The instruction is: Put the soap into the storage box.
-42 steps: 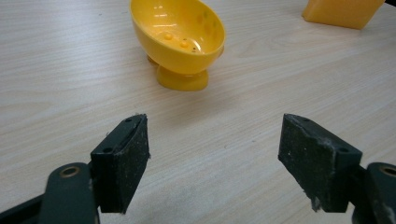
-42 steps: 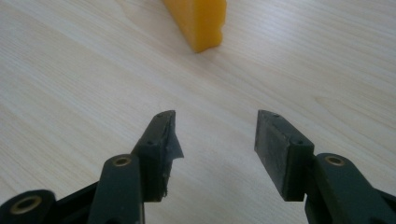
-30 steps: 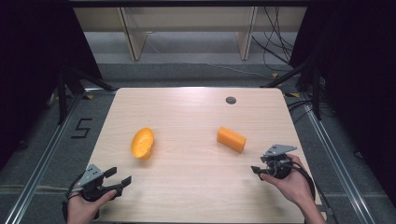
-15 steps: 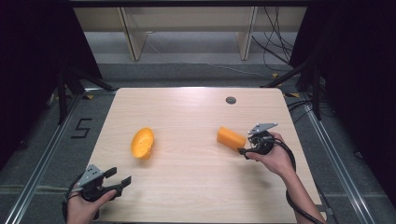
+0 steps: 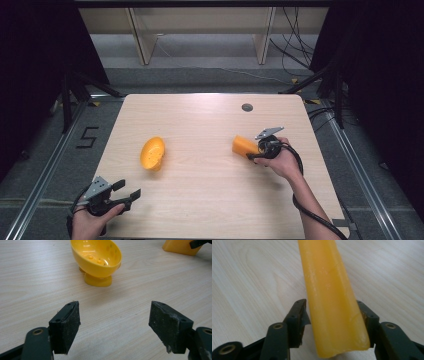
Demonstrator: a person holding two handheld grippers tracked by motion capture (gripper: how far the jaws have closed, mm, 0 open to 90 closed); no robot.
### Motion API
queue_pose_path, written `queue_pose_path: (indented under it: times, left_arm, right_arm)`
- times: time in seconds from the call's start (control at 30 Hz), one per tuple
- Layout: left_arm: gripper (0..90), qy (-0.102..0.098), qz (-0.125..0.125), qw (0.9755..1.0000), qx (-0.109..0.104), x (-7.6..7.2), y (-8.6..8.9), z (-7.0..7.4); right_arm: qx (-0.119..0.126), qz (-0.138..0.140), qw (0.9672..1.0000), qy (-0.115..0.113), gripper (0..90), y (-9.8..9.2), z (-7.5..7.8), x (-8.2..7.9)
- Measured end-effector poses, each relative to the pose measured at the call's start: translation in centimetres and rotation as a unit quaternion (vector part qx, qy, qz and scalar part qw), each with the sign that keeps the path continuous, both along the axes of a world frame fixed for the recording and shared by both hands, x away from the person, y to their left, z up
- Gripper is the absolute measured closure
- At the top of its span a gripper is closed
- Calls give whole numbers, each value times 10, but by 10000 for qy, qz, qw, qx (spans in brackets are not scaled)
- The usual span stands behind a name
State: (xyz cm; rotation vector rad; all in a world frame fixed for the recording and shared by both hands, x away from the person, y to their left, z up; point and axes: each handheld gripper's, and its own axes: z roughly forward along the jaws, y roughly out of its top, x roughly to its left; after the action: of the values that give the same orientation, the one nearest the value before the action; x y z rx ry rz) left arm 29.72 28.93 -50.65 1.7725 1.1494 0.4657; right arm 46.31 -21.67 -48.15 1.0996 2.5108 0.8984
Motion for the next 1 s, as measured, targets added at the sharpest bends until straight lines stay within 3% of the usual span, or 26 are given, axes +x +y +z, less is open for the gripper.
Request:
queue_pose_path:
  times: [0.1,0.2,0.23,0.3,0.33,0.47,0.6,0.67,0.8,0.83,0.9,1.0]
  left_arm:
    - [243,-6,-44,10000,-29,0,0,-1]
    - [243,7,-31,10000,-21,0,0,-1]
    - [243,-4,-57,10000,-8,1,0,-1]
    - [243,17,-30,10000,-18,1,0,-1]
    - [243,8,-45,10000,12,1,0,-1]
    - [243,9,-39,10000,-49,0,-1,-1]
    - [245,19,-29,10000,-4,0,-2,0]
    - [245,-43,-140,9999,13,0,-4,0]
    - [231,-205,-510,9984,110,0,-14,4]
    - [229,-256,-616,9977,110,1,-16,5]
    - [220,-296,-744,9967,110,4,-25,10]
    - [219,-448,-1224,9913,177,10,-41,18]
  right_arm:
    - [-148,149,9998,60,547,2,-4,3]
    - [-171,208,9996,-42,576,4,-7,4]
    - [-209,403,9990,-16,609,2,-6,4]
    - [-239,430,9988,-40,615,5,-5,3]
    - [-276,457,9984,-176,616,5,-7,3]
    - [-335,520,9980,-145,617,7,-5,0]
    - [-288,858,9957,-181,618,8,-2,-4]
    - [-195,1012,9947,-73,618,7,4,-8]
    - [6,1214,9924,-195,618,10,15,-20]
    - [-16,1365,9902,-294,618,10,19,-24]
    - [47,1577,9872,-218,618,13,26,-34]
    - [91,1861,9820,-314,618,19,35,-52]
